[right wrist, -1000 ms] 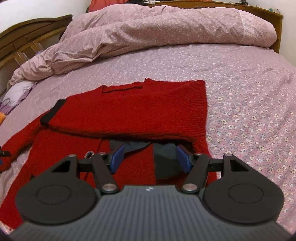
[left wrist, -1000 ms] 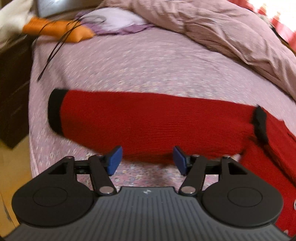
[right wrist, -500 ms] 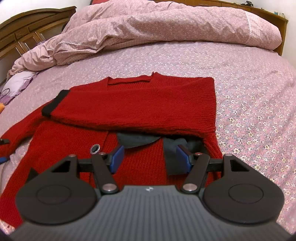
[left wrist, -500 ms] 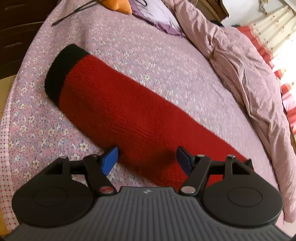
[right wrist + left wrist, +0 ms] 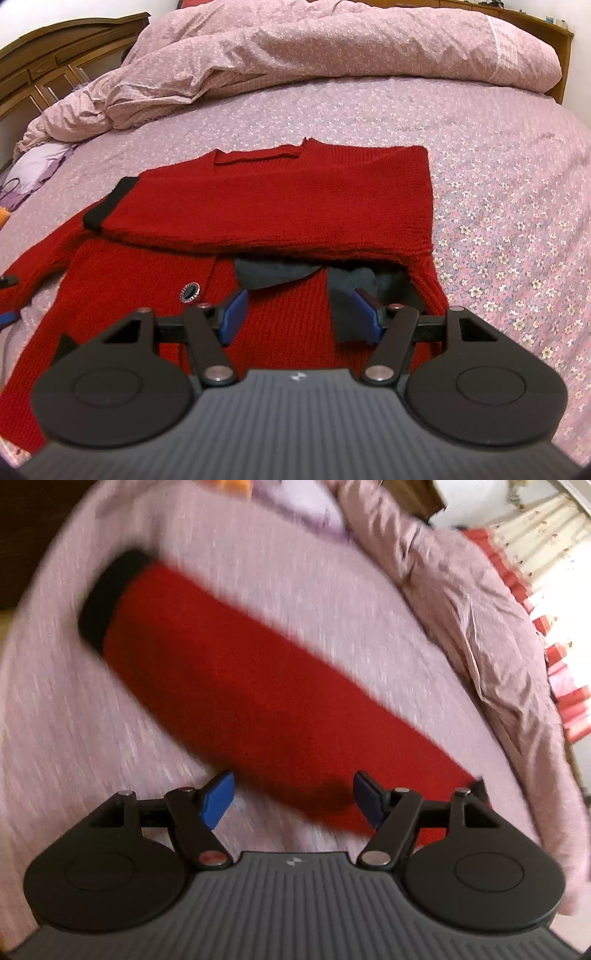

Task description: Fold small clothes

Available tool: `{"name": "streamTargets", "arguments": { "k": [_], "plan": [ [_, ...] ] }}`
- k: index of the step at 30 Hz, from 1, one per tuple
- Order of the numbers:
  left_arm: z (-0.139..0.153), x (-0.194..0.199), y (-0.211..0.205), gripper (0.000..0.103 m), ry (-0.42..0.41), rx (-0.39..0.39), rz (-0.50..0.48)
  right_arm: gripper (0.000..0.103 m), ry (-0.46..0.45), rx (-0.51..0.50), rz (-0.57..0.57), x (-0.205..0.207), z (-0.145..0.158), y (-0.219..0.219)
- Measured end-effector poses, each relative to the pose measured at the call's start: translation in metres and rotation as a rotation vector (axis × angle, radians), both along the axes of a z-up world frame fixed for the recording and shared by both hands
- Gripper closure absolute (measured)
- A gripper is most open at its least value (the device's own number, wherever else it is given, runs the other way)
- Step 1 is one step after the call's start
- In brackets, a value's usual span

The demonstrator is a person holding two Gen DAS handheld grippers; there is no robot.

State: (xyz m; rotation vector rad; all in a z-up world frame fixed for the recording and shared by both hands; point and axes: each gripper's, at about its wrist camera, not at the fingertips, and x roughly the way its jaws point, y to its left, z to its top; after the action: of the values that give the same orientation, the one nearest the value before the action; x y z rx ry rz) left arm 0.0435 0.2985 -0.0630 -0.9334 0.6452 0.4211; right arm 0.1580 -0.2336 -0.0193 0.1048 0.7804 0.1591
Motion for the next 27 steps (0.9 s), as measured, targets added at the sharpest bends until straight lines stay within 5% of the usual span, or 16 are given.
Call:
{"name": "streamTargets", "arguments": {
  "k": [5, 11, 17, 27],
  "plan": [
    [-0.006, -0.004, -0.001, 0.028, -0.085, -0.023, 0.064, 0.039, -0.002, -0.001, 0.014, -0.002, 0.0, 0.002],
    [-0.002, 0.0, 0.021, 0.028, -0.16, 0.039, 0.21, 0.039, -0.006, 0.006, -0.006, -0.004, 0.002, -0.003],
    [0.01, 0.018, 0.03, 0.029, -0.151, 0.08, 0.196, 0.039, 0.002, 0.003, -0.015, -0.003, 0.0, -0.005],
    [0.018, 0.041, 0.031, 0.059, -0.079, 0.251, 0.108, 0.039, 0.023, 0.013, -0.011, 0.005, -0.002, 0.004]
  ]
}}
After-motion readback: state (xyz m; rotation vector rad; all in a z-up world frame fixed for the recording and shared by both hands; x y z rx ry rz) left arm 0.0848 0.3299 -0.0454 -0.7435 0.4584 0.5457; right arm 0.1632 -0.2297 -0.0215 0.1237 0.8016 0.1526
